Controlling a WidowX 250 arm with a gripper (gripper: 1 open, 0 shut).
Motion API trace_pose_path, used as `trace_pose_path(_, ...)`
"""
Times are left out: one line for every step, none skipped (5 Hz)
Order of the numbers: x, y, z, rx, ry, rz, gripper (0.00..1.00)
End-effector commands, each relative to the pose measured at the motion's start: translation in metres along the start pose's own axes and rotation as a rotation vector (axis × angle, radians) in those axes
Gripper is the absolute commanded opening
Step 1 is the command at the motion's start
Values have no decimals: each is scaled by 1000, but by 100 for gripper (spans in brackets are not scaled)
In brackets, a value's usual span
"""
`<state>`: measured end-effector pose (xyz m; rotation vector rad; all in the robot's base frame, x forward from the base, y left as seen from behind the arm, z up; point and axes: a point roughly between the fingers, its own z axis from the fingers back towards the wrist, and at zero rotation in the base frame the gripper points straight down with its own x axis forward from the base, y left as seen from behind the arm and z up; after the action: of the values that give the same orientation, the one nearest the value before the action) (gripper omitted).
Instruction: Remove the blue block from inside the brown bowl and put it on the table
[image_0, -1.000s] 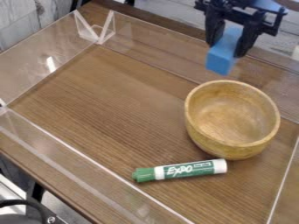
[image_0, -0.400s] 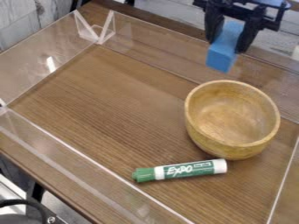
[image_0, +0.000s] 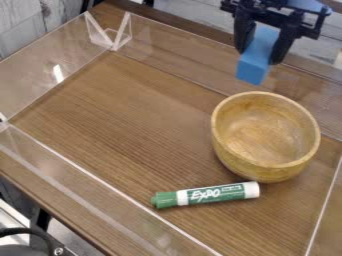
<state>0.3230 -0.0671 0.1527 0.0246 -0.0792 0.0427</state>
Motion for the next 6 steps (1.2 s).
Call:
trace_pose_path(1,-3,26,-17,-89,5,0)
trace_pose_path(1,-4,26,-16,-94,8,0)
trace_pose_path(1,-4,27,-15,-97,6,0)
trace_pose_path(0,8,25,-9,-97,5,0)
trace_pose_path(0,24,24,-5,-100,11,0)
trace_pose_path(-1,45,21,2,-101,33,0)
